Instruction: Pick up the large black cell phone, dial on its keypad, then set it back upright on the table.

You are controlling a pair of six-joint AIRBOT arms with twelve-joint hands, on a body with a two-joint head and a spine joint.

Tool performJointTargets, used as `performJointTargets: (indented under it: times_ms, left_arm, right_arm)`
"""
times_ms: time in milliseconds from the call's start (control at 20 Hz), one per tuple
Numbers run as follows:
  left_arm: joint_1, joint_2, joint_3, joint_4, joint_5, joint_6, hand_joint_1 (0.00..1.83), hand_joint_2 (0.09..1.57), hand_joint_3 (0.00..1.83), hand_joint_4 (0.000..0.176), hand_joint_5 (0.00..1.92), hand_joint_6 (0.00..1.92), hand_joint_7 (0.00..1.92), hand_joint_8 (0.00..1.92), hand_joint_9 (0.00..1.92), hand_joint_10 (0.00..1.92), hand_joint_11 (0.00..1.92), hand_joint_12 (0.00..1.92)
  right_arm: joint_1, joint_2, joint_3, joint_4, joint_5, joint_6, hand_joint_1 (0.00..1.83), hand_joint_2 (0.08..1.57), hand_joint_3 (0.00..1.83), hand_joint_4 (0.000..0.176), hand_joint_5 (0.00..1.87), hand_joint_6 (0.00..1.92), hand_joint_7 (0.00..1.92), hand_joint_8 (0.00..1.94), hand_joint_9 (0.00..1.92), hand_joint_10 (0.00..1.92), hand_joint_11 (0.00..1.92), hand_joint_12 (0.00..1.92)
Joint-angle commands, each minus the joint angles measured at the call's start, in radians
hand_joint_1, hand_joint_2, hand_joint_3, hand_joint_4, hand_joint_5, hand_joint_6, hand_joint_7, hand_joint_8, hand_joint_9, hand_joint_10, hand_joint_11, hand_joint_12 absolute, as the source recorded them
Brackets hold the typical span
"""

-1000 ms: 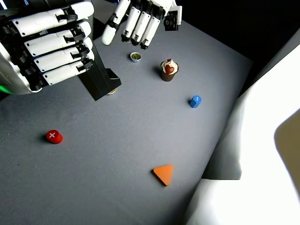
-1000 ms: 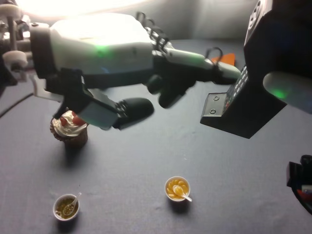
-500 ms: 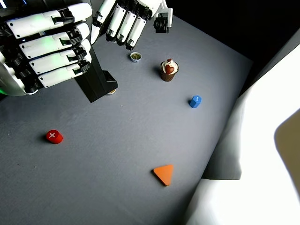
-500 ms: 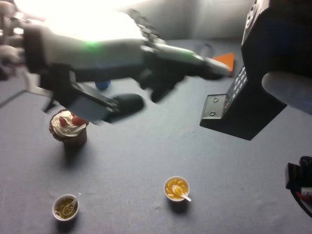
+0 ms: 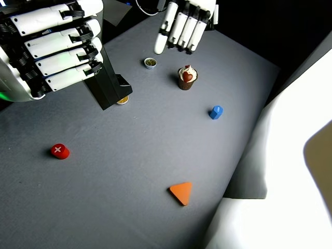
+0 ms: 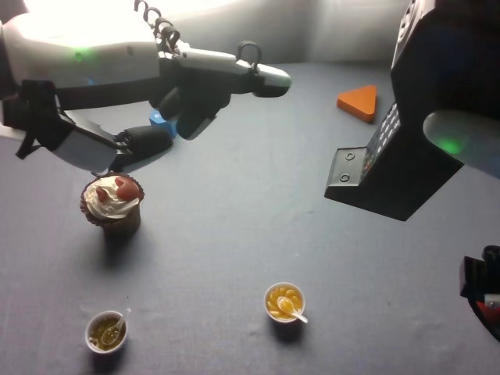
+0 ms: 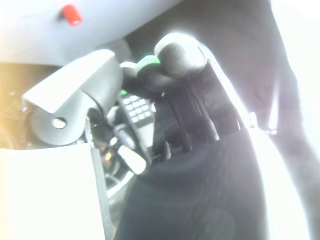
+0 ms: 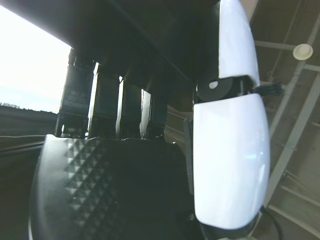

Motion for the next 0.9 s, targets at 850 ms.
performJointTargets:
  times_ms: [850]
  left_arm:
    - [-0.017, 0.013, -0.038, -0.121, -0.106, -0.046, 1.49, 0.9, 0.74, 0.005, 0.21, 0.0, 0.69, 1.53, 0.69, 1.89, 0.71, 1.92]
  right_arm:
    - [-0.011, -0.004, 0.032, -0.024, 0.131, 0.017, 1.48, 1.14, 0.0, 0.0, 0.99, 0.8, 0.73, 1.25, 0.71, 1.38, 0.91, 1.47]
